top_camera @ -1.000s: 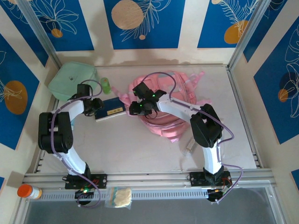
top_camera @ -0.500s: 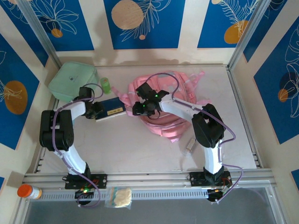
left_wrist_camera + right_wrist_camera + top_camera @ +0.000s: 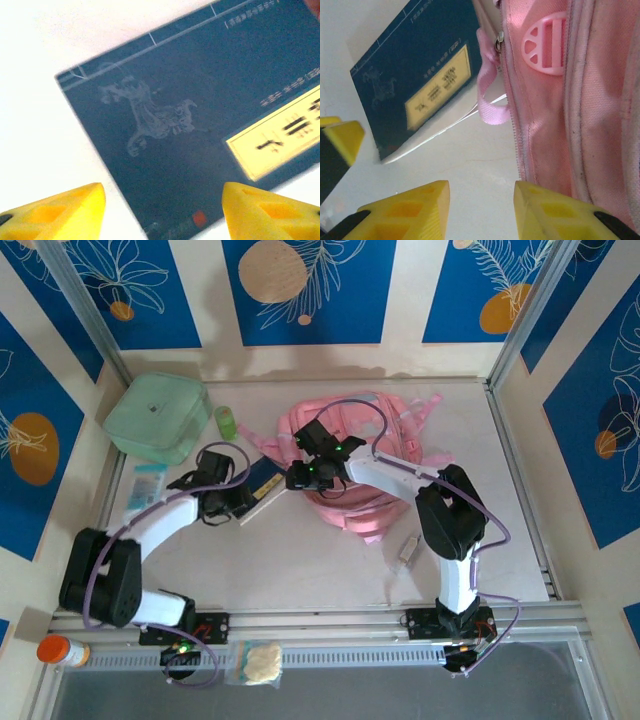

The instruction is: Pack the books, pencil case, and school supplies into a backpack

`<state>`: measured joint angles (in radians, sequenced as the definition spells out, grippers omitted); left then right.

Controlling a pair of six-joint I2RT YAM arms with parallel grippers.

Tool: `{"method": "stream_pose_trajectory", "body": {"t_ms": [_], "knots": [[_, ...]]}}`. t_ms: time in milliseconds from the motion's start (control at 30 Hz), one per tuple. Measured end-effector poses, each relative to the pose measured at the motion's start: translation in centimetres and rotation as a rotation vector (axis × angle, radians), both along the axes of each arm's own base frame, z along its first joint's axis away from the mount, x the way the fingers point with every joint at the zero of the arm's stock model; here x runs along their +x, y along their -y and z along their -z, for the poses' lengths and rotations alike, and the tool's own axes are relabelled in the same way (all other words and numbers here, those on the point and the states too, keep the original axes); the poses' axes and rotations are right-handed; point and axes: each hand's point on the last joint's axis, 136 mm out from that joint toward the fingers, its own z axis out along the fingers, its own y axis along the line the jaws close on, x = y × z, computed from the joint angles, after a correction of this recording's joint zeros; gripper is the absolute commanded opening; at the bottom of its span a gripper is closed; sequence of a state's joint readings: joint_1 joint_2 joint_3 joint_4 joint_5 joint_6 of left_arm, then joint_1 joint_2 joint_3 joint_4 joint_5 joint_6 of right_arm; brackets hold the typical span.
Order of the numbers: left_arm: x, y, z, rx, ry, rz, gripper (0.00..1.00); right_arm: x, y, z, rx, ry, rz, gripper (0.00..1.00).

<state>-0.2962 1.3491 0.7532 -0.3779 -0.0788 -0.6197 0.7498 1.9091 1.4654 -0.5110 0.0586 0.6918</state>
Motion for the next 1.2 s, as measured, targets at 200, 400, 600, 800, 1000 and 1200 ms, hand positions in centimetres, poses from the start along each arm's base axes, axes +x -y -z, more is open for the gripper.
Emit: {"method": "stream_pose_trajectory", "body": {"t_ms": [200,400,600,800,1000,1200], "knots": [[3.4,-0.9,-2.7,0.091,0.049,0.026,0.64,-1.1,-0.9,0.1,0.024,-0.039,0.011,0.39],[9.1,1.0,-2.6,0.111,0.074,0.18,0.64,-2.5,-1.2,1.2,0.032,-0.089,0.025,0.39],[12.1,2.1,0.2,0.095,0.025,0.293,0.66,-3.3,-0.6,2.3,0.013,-0.12,0.04,0.39],[13.3,2.0,2.8,0.064,-0.025,0.333,0.72,-3.5,-0.6,0.6,0.039,-0.099,0.042,0.39],[12.2,2.1,4.0,0.026,-0.088,0.348,0.75,-3.5,-0.5,-0.5,0.057,-0.078,0.042,0.39],[10.9,2.2,4.1,-0.002,-0.086,0.338,0.8,-3.6,-0.4,-0.2,0.05,-0.084,0.042,0.39]]}}
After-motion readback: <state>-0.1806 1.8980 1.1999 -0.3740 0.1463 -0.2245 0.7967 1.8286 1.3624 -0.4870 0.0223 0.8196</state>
